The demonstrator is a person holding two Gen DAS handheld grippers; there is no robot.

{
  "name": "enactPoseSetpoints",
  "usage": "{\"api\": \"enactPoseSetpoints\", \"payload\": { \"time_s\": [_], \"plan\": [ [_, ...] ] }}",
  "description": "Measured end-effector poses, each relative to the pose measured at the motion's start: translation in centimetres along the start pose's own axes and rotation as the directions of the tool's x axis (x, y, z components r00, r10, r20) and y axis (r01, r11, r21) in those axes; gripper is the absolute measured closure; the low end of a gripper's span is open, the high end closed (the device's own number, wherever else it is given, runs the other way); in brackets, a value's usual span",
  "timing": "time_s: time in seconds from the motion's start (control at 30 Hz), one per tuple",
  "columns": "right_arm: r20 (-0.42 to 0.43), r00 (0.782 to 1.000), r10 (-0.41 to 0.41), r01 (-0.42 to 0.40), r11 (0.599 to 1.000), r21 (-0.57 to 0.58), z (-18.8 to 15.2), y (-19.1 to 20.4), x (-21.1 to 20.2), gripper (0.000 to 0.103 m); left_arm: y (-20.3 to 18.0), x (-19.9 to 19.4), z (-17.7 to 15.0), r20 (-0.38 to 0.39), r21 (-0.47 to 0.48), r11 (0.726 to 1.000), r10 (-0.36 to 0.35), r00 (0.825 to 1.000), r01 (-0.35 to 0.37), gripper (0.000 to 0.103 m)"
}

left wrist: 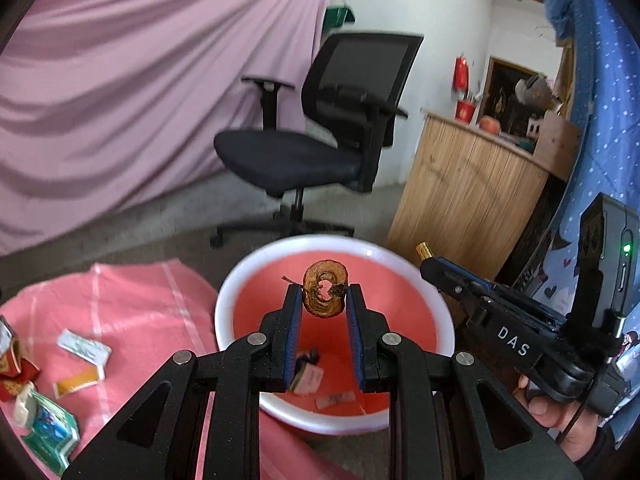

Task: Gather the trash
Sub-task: 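Carry the mushroom slice and green battery over the orange bucket and open both grippers, then move both open grippers back over the trash on the table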

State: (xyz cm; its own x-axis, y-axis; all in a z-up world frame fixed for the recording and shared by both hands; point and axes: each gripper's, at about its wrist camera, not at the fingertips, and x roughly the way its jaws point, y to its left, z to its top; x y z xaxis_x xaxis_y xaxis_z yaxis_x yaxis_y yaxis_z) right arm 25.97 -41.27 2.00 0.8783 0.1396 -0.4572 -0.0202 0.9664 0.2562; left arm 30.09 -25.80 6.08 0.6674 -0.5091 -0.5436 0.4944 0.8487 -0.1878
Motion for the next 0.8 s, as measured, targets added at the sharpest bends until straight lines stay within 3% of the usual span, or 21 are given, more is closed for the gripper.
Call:
{"api": "enactPoseSetpoints", "payload": {
  "time_s": [0.33, 0.47, 0.57, 0.63, 0.8],
  "plan": [
    [-0.093, 0.996, -0.009, 0.013, 0.999, 0.033, -0.7, -1.0, 1.4, 0.072, 0.9, 2.7, -0.3, -0.127, -0.058, 0.998, -0.002, 0.992, -0.005, 0.084],
    [-0.108, 0.994, -0.012, 0.016, 0.999, 0.032, -0.6, -1.1, 1.6, 0.07, 1.7, 2.7, -0.5, -0.142, -0.089, 0.996, 0.001, 0.99, -0.013, 0.074],
    [-0.108, 0.994, -0.014, 0.017, 0.999, 0.031, -0.6, -1.0, 1.6, 0.06, 2.2, 2.4, -0.7, -0.139, -0.103, 0.994, 0.009, 0.99, -0.023, 0.073],
    [-0.105, 0.994, -0.016, 0.02, 0.999, 0.033, -0.5, -1.0, 1.7, 0.046, 2.6, 1.8, -0.7, -0.126, -0.116, 0.993, 0.017, 0.992, -0.031, 0.069],
    [-0.06, 0.998, -0.011, 0.013, 0.999, 0.043, 0.0, -0.6, 0.8, 0.02, 3.9, -1.0, -0.9, -0.044, -0.151, 0.987, 0.056, 0.997, -0.062, 0.045]
  ]
}}
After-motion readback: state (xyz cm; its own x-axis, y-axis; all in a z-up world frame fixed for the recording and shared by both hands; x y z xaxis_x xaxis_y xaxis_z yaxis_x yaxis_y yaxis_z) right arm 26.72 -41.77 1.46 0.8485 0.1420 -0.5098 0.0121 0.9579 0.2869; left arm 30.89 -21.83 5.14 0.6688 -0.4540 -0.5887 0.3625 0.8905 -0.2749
